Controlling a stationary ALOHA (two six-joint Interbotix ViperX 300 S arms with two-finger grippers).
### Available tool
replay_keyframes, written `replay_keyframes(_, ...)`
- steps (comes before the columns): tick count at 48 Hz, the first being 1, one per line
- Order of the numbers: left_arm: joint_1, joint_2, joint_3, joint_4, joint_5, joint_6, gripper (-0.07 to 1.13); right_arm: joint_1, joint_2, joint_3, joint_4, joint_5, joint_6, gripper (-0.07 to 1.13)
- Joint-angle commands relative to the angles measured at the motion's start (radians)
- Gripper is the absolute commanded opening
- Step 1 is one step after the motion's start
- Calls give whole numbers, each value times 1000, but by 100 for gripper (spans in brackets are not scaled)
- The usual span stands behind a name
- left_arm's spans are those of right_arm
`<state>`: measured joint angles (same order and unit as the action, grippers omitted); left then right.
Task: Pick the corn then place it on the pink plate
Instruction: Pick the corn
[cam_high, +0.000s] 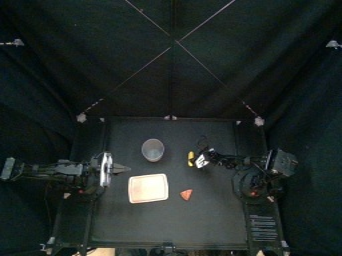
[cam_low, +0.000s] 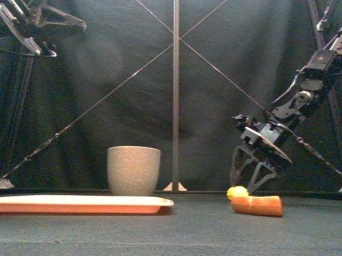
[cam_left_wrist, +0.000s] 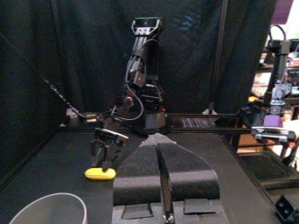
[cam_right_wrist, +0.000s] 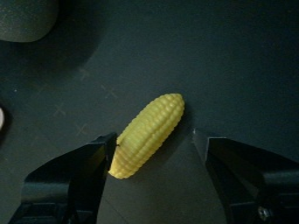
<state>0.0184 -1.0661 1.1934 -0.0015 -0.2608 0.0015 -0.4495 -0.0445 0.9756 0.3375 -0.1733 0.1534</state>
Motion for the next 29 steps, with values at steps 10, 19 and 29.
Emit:
replay_keyframes(10, -2, 2, -20, 0, -5, 0, -3, 40, 5, -64, 3, 21, 0, 100)
replay_keyframes(19, -2, 2, -20, 0, -5, 0, -3, 49, 51, -83, 3, 55, 0, 91)
replay_keyframes(29, -2, 2, -21, 0, -5, 0, -3, 66, 58, -94, 8, 58, 0, 63)
